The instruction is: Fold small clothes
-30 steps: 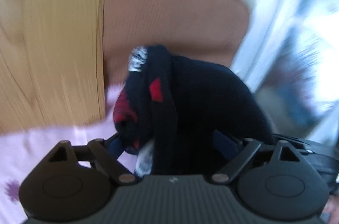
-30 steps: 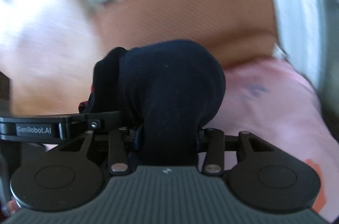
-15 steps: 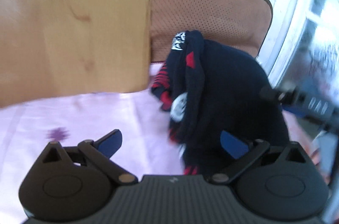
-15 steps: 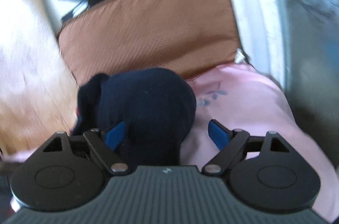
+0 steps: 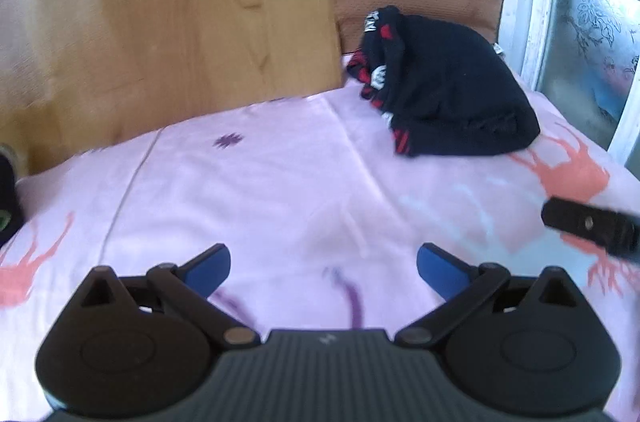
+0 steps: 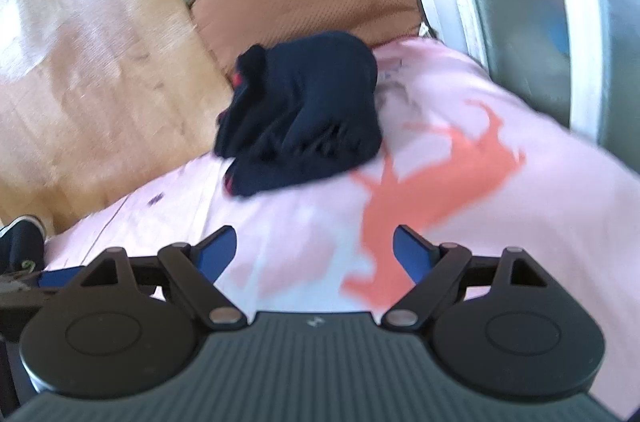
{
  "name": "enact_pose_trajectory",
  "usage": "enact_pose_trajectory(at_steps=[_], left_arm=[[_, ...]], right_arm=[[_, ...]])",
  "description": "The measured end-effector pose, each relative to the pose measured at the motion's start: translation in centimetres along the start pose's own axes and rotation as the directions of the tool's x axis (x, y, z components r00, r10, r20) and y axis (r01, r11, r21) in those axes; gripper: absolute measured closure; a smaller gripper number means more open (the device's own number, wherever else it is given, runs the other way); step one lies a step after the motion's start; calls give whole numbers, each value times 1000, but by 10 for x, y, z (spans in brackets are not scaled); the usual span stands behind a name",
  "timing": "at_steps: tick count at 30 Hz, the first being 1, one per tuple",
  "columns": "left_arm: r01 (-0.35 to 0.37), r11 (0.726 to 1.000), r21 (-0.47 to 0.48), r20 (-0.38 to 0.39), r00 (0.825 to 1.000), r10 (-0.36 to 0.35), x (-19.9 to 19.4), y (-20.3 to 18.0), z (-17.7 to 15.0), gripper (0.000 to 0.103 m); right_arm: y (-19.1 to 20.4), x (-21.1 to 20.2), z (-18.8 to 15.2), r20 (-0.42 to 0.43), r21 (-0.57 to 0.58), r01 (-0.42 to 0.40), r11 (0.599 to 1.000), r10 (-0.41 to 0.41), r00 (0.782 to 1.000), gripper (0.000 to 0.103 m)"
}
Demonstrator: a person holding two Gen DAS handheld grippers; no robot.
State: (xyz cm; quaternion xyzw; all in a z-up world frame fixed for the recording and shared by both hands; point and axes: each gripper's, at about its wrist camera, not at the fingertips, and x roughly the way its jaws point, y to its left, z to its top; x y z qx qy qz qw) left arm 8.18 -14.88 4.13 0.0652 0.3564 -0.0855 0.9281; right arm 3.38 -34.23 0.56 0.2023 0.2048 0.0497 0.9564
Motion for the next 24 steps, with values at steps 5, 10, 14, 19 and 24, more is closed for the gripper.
enact_pose_trajectory(at_steps=[5,10,14,19,24], left_arm=[[-2,1000,-30,13,1000,2,-20,18,-22,0],[-32,999,-19,53,998,33,-33,26,-37,0],[-60,998,-16,69,996,61,-37,32,-42,0],[-60,997,-42,96,993,63,-40,41,-44,0],[-95,993,-68,137,985,104,-44,45,-44,0]], right_arm=[[15,-20,-30,33,49,32,998,-33,999,16],[25,-34,-51,78,84,84,993,-90,993,15],[32,-34,-56,93,97,116,988,-125,988,14],[38,-33,-59,99,71,148,986,-155,983,14],[41,-32,-61,104,54,163,985,-168,980,13]])
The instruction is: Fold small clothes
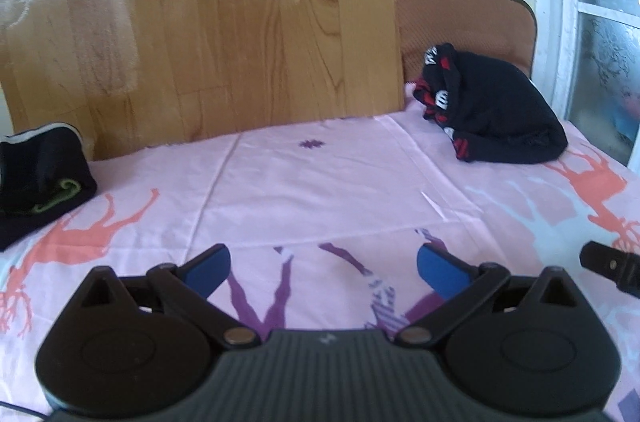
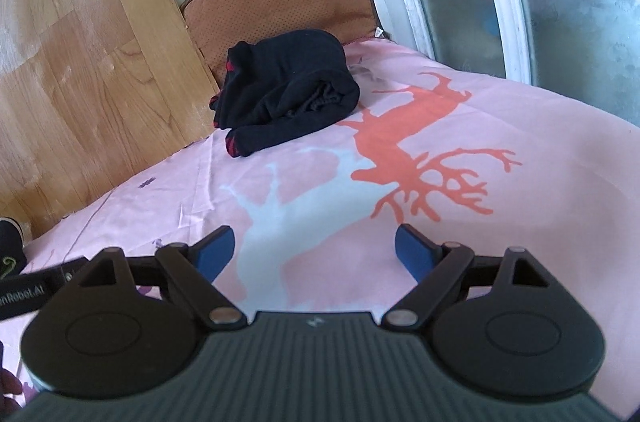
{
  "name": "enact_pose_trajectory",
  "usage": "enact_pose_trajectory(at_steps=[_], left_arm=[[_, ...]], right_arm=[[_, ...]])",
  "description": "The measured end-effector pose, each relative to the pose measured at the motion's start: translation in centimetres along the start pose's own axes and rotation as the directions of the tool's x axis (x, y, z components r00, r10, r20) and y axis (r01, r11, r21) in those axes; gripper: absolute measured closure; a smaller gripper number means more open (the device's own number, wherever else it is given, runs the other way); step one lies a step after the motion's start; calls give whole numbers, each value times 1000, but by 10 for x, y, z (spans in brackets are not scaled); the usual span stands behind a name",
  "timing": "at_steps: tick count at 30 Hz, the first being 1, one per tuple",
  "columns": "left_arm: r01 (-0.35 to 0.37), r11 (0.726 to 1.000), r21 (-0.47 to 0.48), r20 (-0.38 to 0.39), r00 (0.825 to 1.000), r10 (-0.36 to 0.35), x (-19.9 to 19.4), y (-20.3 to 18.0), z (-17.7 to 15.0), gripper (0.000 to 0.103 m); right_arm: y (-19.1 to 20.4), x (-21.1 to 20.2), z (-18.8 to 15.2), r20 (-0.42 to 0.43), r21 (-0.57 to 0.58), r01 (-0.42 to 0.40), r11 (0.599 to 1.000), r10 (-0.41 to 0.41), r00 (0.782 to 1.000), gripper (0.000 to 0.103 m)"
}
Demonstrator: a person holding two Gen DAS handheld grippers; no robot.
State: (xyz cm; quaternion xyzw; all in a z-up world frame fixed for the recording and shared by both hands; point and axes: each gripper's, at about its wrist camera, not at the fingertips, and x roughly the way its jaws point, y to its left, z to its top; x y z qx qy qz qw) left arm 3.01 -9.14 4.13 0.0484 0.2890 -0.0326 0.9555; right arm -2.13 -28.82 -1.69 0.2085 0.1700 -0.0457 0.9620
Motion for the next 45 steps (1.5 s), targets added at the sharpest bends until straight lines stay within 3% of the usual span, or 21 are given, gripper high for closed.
enact_pose_trajectory(at_steps=[7,15,22,30,45], left_arm=[[-7,1000,-11,3,1000,7,1,2,2,0],[24,1000,17,-64,998,-22,12,-4,-2,0],[40,997,60,-50,998,-37,12,-9,-5,0],[7,992,126,-36,999,-2,10,-18,-8,0],[35,997,70,-80,996,-29,13,-10,-6,0]], right_arm=[[2,-1,-1,9,-10,2,1000,-2,1000,13],[2,-2,-2,21,-15,-6,1000,7,1000,13],[1,-1,-1,14,-6,-23,1000,23,1000,13],[0,-1,-1,10,13,-31,999,31,999,13],[-2,0,0,7,20,-37,999,37,999,13]])
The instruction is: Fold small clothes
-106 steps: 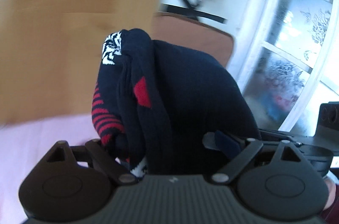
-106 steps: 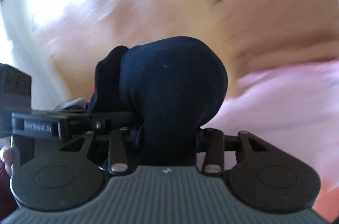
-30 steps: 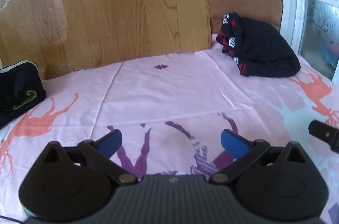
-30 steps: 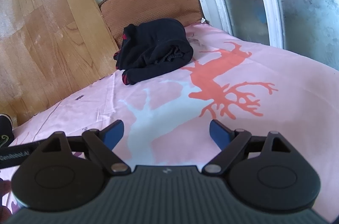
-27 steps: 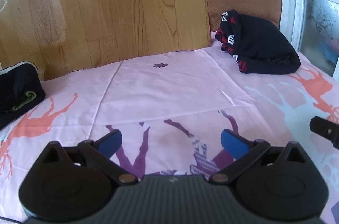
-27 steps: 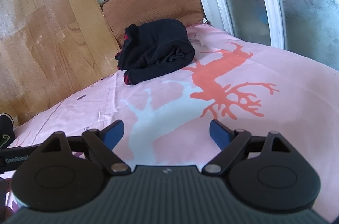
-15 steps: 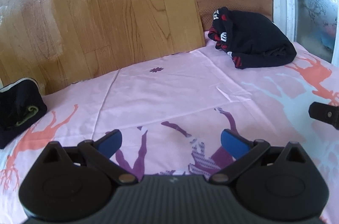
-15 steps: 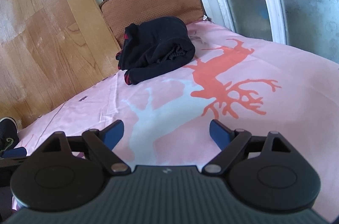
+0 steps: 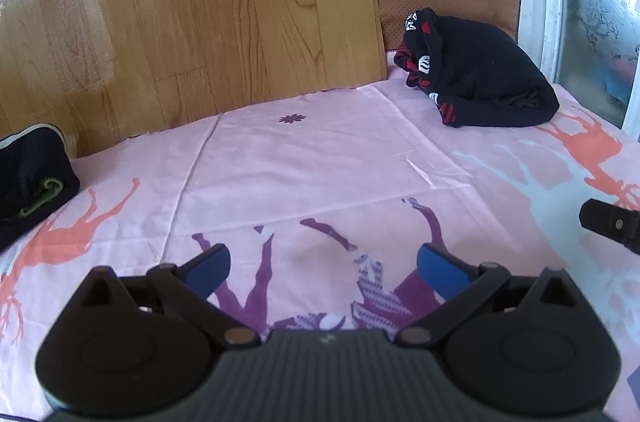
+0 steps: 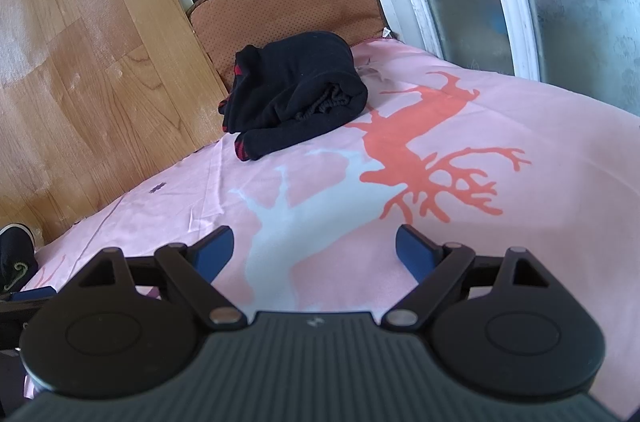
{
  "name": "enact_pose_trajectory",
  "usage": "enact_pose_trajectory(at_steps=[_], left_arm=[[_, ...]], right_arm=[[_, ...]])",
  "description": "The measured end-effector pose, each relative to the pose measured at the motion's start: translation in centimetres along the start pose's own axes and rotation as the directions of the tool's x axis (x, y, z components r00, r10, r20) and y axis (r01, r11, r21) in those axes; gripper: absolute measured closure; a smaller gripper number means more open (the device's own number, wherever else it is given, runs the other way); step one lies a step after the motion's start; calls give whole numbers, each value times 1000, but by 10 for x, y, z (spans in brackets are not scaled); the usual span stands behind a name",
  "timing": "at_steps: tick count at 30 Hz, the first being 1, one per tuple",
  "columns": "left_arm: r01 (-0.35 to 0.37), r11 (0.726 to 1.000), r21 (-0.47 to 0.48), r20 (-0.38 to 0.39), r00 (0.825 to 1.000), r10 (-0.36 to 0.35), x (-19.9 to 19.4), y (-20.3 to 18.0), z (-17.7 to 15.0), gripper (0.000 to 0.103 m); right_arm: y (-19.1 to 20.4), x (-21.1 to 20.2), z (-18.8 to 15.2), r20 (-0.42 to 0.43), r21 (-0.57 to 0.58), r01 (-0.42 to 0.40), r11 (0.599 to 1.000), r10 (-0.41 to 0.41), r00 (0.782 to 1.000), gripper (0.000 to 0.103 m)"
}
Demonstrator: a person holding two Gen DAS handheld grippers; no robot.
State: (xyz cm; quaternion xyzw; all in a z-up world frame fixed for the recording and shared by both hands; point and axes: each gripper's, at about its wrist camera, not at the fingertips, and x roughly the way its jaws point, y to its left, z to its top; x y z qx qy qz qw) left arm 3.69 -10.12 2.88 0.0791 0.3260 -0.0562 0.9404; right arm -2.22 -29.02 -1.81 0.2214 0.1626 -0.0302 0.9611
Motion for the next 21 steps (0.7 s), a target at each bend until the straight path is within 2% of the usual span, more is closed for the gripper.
enact_pose_trajectory(at_steps=[12,21], left_arm=[[-25,999,-31,-8,1000,25,0,5,0,0],[-17,1000,-22,-31,999,16,4,5,-1,0]], right_arm=[[0,-1,0,1,7,-3,1000,3,1000,13],[-2,-1,1,4,14,-9,1000,9,1000,13]])
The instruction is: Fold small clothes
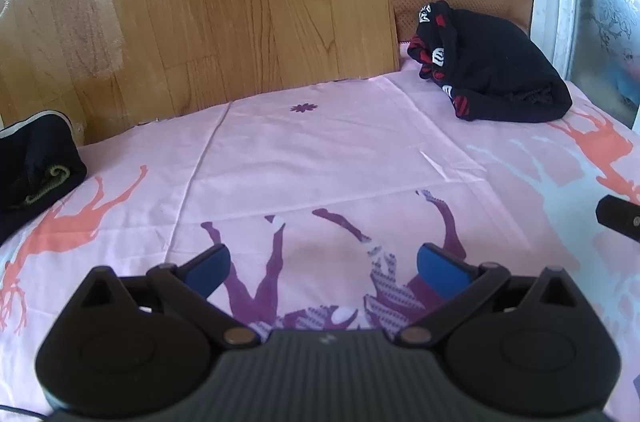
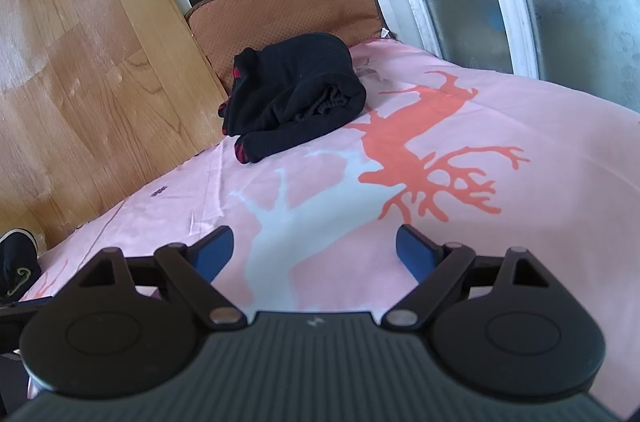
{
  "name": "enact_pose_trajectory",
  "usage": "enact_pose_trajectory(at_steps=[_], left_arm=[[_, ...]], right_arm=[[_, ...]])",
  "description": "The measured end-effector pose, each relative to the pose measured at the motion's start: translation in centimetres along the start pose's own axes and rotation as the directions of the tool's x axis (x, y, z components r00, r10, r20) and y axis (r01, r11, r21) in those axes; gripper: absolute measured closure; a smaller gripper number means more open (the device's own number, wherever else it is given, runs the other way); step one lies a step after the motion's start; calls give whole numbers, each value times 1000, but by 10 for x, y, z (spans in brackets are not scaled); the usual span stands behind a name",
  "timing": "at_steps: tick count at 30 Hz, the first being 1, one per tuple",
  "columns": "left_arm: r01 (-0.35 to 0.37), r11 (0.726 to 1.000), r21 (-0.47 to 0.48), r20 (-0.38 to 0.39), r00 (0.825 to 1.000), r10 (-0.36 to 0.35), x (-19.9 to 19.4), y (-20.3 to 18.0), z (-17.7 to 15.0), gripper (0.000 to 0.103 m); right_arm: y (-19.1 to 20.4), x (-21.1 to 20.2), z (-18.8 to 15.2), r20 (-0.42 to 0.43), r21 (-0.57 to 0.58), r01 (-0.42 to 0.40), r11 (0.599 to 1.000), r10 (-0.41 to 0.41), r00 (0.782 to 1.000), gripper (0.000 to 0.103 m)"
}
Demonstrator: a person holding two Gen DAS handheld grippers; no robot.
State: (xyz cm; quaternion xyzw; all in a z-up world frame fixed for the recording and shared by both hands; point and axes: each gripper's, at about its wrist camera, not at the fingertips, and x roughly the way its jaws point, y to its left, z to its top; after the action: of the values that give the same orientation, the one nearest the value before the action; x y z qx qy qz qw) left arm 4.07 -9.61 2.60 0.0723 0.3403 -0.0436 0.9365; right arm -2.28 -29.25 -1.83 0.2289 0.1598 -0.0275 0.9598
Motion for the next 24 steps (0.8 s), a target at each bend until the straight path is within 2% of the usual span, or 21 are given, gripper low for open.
enact_pose_trajectory(at_steps=[24], left_arm=[[36,999,19,-41,999,-35,1,-3,-3,0]], right_arm=[[-1,-1,1,2,5,-6,1000,6,1000,13]])
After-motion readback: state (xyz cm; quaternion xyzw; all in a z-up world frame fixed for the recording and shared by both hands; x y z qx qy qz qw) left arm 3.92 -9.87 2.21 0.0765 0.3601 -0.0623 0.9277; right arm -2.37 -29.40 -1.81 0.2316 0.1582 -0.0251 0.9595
